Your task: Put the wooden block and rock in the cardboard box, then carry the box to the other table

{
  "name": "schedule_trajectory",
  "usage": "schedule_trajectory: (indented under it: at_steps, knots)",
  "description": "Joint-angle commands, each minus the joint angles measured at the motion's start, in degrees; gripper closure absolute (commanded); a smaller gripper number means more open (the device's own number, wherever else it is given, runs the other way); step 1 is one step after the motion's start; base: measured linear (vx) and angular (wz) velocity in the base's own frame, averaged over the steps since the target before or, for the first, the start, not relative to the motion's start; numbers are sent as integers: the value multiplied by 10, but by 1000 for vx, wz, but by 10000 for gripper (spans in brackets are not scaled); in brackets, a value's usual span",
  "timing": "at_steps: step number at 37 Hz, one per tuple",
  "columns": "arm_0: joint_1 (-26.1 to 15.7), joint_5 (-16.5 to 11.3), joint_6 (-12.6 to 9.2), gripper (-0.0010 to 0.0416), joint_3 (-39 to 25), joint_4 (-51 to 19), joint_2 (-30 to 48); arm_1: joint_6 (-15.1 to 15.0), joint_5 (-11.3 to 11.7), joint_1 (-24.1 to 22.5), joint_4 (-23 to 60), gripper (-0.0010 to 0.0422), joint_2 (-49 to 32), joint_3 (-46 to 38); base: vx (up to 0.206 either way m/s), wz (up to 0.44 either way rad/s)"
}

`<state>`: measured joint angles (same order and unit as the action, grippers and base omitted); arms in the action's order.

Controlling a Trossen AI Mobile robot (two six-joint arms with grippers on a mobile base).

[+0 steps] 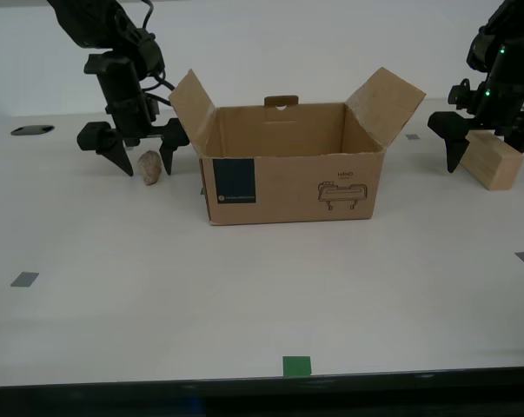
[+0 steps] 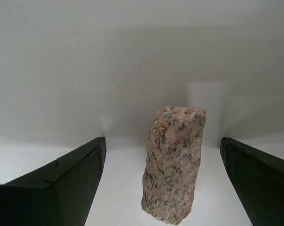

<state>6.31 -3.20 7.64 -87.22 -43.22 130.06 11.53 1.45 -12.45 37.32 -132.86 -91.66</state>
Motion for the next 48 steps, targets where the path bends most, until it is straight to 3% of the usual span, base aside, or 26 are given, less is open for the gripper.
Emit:
schedule_trajectory:
  at_steps: [1, 17, 25, 30, 39, 48]
  knots:
    - [0, -2, 0, 17, 0, -1, -1, 1, 1, 0, 0, 96, 0, 0, 0, 0]
    - [0, -2, -2, 18, 0, -1, -1, -1, 1, 0, -7, 159, 0, 0, 0, 0]
    - [0, -2, -3, 20, 0, -1, -1, 12, 1, 0, -10, 188, 0, 0, 0, 0]
    - [0, -2, -8, 37, 0, -1, -1, 12, 1, 0, -11, 217, 0, 0, 0, 0]
    - [0, -2, -12, 122, 0, -2, -1, 33, 1, 0, -10, 288, 0, 0, 0, 0]
    - [0, -2, -13, 292, 0, -2, -1, 33, 1, 0, -11, 384, 0, 0, 0, 0]
